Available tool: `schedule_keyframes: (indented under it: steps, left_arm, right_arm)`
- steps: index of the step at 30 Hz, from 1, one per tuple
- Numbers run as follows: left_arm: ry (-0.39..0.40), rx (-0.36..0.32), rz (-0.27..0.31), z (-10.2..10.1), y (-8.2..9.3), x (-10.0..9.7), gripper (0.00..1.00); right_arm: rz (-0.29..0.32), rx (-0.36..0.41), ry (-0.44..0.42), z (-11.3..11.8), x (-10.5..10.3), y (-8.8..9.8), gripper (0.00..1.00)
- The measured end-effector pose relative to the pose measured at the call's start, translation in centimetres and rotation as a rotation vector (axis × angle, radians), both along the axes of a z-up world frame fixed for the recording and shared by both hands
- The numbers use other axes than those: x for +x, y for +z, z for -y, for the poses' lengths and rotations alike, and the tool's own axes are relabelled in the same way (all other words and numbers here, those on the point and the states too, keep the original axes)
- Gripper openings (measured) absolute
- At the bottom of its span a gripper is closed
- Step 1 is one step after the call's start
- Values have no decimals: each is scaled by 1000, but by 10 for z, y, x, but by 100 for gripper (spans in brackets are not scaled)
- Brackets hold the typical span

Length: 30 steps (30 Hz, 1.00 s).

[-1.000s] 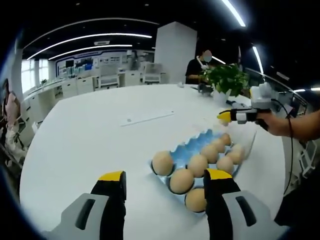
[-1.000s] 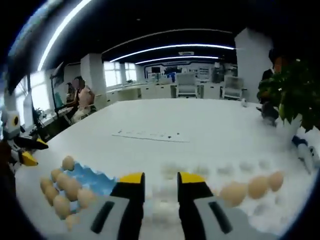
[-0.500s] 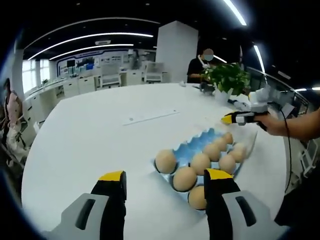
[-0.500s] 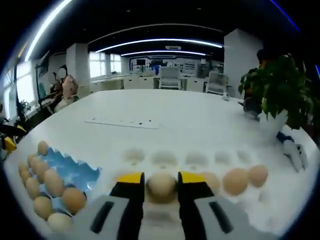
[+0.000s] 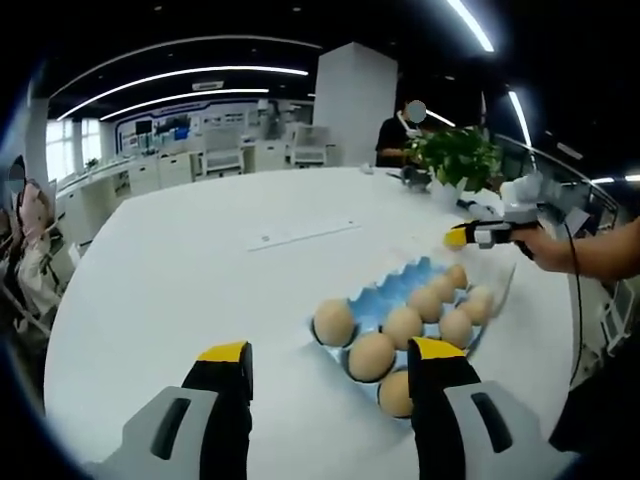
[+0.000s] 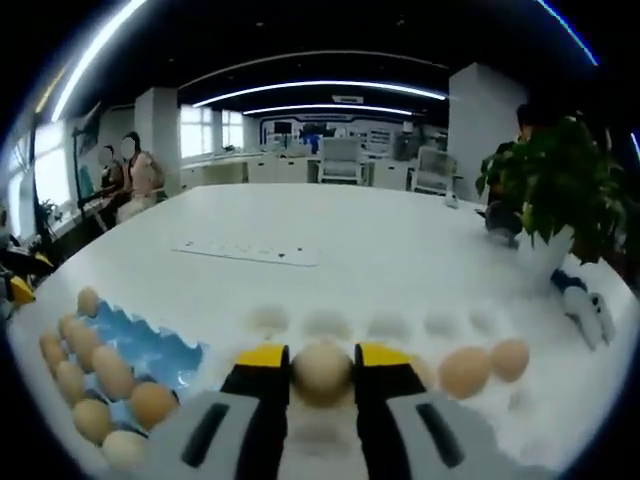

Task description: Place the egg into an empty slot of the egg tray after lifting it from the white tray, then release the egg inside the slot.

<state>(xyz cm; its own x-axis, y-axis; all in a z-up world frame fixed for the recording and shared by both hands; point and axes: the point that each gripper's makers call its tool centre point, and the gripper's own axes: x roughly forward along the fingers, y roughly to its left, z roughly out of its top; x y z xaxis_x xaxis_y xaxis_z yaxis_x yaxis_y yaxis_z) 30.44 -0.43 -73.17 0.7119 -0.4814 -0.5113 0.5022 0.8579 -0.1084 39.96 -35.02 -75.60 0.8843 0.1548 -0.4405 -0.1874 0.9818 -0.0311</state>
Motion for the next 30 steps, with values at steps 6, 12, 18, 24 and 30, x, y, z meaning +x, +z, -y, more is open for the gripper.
schedule_keyframes:
  steps: [6,12,18,24,30]
  left_arm:
    - [0,1,2,0,0,0,62]
    - [-8,2,0,2,-1,0,62]
    - [-10,0,1,3,-1,0,62]
    - [-11,1,3,3,0,1,62]
    - [-13,-3,1,4,0,1,61]
  right_arm:
    - [29,39,34,-15,-2,19,24]
    - [42,84,143,-57,-3,32,24]
    - [33,111,265,-104,-6,33,24]
    - [13,133,366,-144,-8,29,24]
    - [-7,143,465,-189,-11,23,24]
